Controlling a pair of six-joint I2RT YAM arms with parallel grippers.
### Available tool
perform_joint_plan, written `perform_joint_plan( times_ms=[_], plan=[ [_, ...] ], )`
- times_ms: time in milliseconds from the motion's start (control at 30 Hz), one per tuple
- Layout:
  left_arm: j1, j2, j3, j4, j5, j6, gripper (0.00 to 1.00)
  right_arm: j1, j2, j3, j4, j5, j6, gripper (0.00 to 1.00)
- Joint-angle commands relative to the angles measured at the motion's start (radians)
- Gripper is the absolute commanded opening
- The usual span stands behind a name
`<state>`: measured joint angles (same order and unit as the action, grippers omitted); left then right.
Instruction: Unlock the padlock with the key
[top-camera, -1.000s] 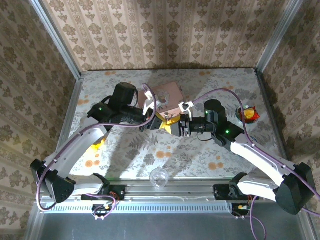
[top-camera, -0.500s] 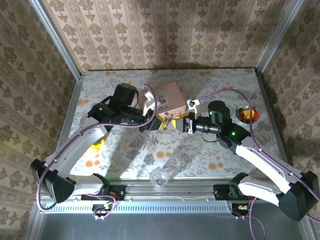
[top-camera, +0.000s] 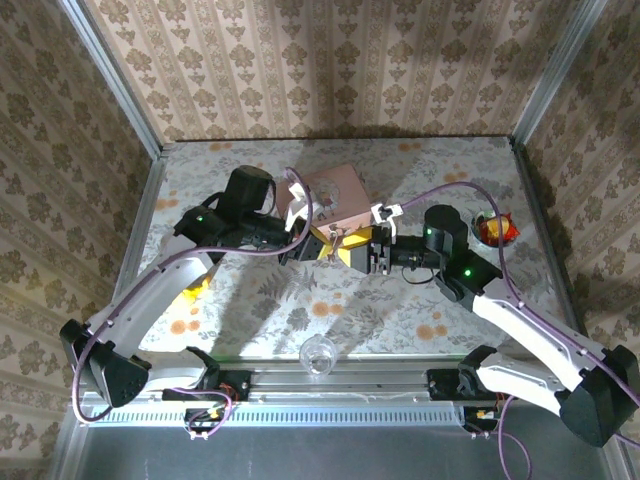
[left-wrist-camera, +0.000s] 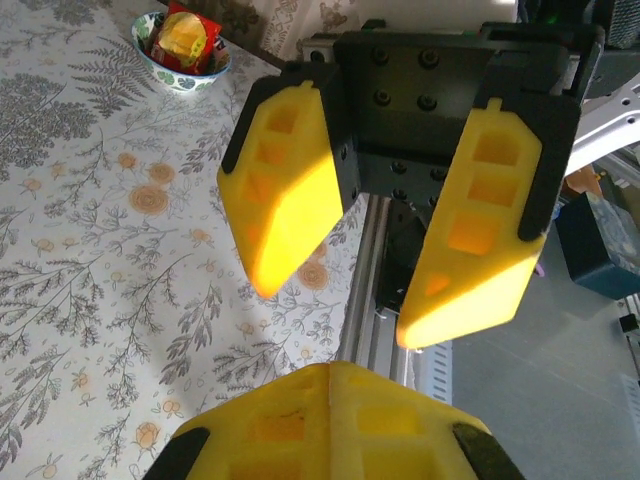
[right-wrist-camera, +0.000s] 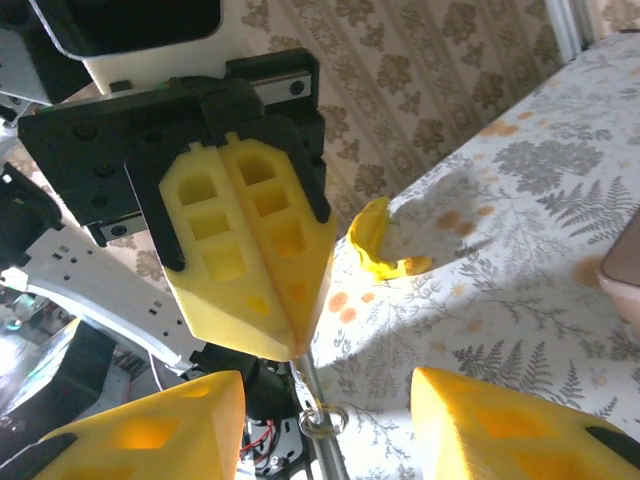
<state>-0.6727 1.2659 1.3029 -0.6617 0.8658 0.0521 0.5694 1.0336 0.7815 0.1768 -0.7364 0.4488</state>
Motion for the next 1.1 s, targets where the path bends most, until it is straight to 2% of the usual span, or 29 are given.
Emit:
perform_joint_plan(
  times_ms=[0, 867, 1067],
  plan=[
    [0.004, -0.019, 0.015, 0.029, 0.037, -0.02, 0.0, 0.01, 0.035, 0.026, 0.056, -0.088, 0.008, 0.47],
    [0.038, -0.023, -0.026, 0.123, 0.075, -0.092, 0.0, 0.029, 0.083, 0.03, 0.137, -0.114, 0.036, 0.32],
    [0.041, -0.027, -0.031, 0.127, 0.088, -0.097, 0.0, 0.029, 0.083, 0.03, 0.144, -0.101, 0.037, 0.33]
  ],
)
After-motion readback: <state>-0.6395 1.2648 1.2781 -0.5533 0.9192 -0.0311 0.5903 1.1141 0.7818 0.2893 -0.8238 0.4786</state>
